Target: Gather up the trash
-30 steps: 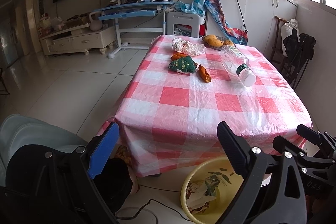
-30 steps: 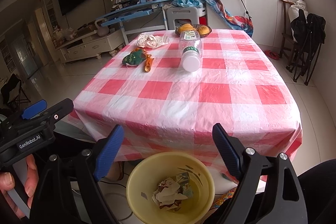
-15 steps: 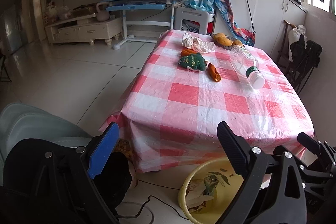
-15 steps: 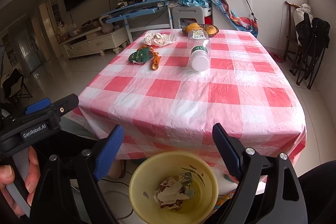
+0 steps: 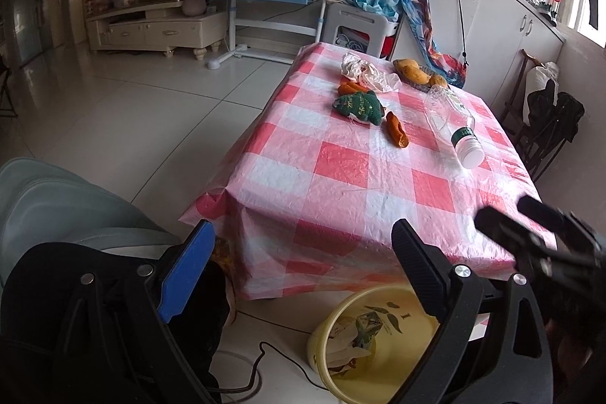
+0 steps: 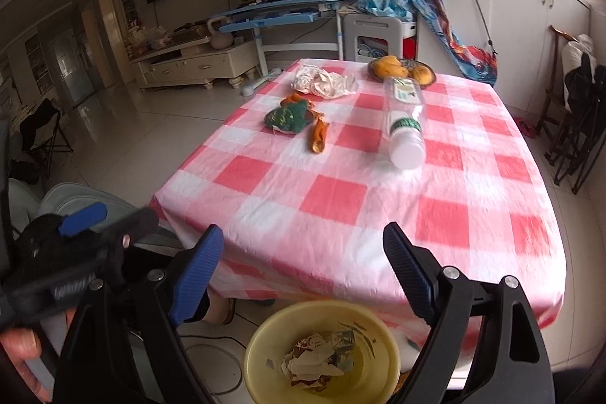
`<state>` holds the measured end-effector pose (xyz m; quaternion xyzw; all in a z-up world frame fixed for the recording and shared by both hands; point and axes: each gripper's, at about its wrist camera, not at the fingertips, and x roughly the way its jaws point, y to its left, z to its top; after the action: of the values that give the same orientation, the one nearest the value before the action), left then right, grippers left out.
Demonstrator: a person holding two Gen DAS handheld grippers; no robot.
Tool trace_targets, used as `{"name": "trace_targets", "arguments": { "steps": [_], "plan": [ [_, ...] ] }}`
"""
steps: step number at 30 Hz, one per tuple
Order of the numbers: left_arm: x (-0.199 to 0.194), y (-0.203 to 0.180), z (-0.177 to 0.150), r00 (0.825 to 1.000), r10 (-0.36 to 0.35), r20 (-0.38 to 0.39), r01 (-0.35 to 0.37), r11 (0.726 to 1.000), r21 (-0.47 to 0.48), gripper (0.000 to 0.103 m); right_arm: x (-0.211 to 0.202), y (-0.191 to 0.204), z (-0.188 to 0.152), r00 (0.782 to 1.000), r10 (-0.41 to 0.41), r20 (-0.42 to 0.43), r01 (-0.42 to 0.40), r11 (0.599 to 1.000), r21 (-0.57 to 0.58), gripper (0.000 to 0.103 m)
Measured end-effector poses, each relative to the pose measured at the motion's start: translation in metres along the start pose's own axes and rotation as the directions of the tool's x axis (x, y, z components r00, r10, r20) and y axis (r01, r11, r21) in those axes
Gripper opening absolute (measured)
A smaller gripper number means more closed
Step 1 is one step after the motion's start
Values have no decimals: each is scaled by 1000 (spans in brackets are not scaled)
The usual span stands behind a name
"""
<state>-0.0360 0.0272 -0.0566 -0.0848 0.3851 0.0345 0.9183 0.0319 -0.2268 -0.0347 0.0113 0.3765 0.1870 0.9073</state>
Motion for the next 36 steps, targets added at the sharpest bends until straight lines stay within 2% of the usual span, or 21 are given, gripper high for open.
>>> {"name": "trace_targets", "arguments": {
  "steps": [4, 9, 13, 18, 21, 26, 29, 36],
  "plan": [
    [1, 6, 7, 1000, -11, -11, 10, 1000, -24, 91, 29, 3, 21, 999, 29, -39, -30, 999, -28, 68],
    [0, 18, 25, 1000, -21, -2, 21, 997, -75, 91, 72, 9, 42, 996, 37, -77, -41, 998, -53, 62],
    [12, 17, 52, 999, -40, -3, 40, 999, -32, 91, 106, 4, 55, 994, 17, -109, -22, 999, -42, 55],
    [43, 13, 89, 1000, -15, -18, 15, 1000, -7, 91, 136, -9, 68, 991, 6, -134, -8, 1000, -15, 50],
    [64, 10, 107, 999, -8, -40, 8, 1000, -9, 91, 143, -9, 70, 989, 13, -146, -18, 999, -29, 37],
    [108, -12, 134, 996, -18, -82, 24, 997, 67, 91, 147, -14, 65, 985, 44, -164, -48, 999, -20, 21],
    [138, -27, 144, 992, -50, -111, 62, 993, 105, 91, 140, -17, 62, 984, 51, -168, -56, 998, -26, 17],
    [189, -55, 154, 988, -55, -145, 85, 975, 208, 91, 136, -28, 58, 983, 70, -172, -69, 998, 12, 17]
  ]
}}
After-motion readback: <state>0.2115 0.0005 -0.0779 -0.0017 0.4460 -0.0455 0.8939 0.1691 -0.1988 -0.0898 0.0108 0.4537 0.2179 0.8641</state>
